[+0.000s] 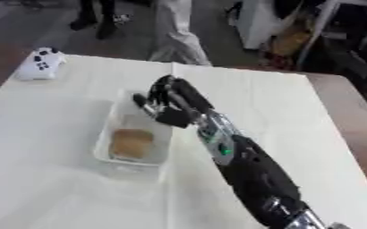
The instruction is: Pick up objects on the table and place them in the box.
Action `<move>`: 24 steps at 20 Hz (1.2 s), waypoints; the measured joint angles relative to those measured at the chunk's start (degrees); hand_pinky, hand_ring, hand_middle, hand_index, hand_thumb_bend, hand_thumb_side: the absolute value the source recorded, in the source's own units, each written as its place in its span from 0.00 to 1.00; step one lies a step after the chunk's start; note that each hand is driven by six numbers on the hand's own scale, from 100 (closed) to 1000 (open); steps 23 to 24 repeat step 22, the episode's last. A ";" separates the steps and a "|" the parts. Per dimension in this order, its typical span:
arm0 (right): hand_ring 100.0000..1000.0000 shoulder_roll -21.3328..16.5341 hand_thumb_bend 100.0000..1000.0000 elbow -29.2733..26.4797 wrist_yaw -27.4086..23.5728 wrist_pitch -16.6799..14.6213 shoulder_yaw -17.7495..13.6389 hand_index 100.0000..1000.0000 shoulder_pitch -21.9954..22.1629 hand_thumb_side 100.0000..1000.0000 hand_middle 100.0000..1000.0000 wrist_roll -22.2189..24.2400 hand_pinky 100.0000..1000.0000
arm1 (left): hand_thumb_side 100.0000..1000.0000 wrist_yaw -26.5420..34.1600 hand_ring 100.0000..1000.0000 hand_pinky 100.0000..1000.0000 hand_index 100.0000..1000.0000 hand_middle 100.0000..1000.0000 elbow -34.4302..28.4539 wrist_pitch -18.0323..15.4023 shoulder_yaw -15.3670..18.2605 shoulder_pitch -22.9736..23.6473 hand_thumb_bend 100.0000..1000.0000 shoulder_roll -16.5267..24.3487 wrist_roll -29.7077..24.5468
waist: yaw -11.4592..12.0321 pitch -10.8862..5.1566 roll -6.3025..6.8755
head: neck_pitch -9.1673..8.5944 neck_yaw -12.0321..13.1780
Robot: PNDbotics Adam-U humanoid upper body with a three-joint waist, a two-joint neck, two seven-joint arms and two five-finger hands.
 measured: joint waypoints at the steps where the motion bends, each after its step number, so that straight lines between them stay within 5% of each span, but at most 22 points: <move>1: 0.00 -2.30 0.00 -2.61 -4.29 0.05 -0.55 0.17 0.00 1.00 0.00 -0.09 0.00 | 0.79 -0.02 0.52 0.24 0.70 0.75 0.00 -0.02 0.01 0.34 0.55 0.17 0.02 | -0.29 -0.12 -0.08 | -0.04 1.07; 5: 0.00 -10.13 0.00 -13.73 -14.22 1.87 -2.65 0.14 0.87 1.00 0.00 -0.12 0.00 | 0.80 -0.63 0.52 0.24 0.70 0.75 0.00 -0.21 0.18 1.57 0.55 0.95 0.31 | -1.04 -0.34 -0.16 | -0.51 4.49; 10: 0.00 -14.74 0.00 -28.18 -18.40 4.25 -5.70 0.11 7.03 1.00 0.00 -2.02 0.00 | 0.80 -1.12 0.52 0.24 0.70 0.75 0.00 -0.45 0.33 2.07 0.55 1.41 0.62 | -1.39 -0.93 -0.16 | -0.96 6.33; 15: 0.00 -14.04 0.00 -41.57 -21.08 5.83 -8.58 0.10 19.27 1.00 0.00 -5.91 0.00 | 0.81 -1.39 0.52 0.24 0.70 0.75 0.00 -0.51 0.36 2.69 0.54 1.47 1.04 | -2.03 -0.94 0.32 | -1.79 9.03; 18: 0.00 -9.21 0.00 -45.76 -22.78 4.86 -10.26 0.10 25.42 1.00 0.00 -8.71 0.00 | 0.82 -1.64 0.52 0.23 0.70 0.76 0.00 -0.63 0.42 3.07 0.54 1.46 1.23 | -2.55 -0.95 1.03 | -1.47 9.30; 24: 0.00 -4.69 0.00 -47.10 -23.24 1.27 -11.75 0.10 27.98 1.00 0.00 -11.17 0.00 | 0.82 -2.30 0.52 0.23 0.70 0.76 0.00 -0.63 0.49 4.03 0.53 1.46 1.37 | -3.51 -1.15 1.36 | 0.55 6.38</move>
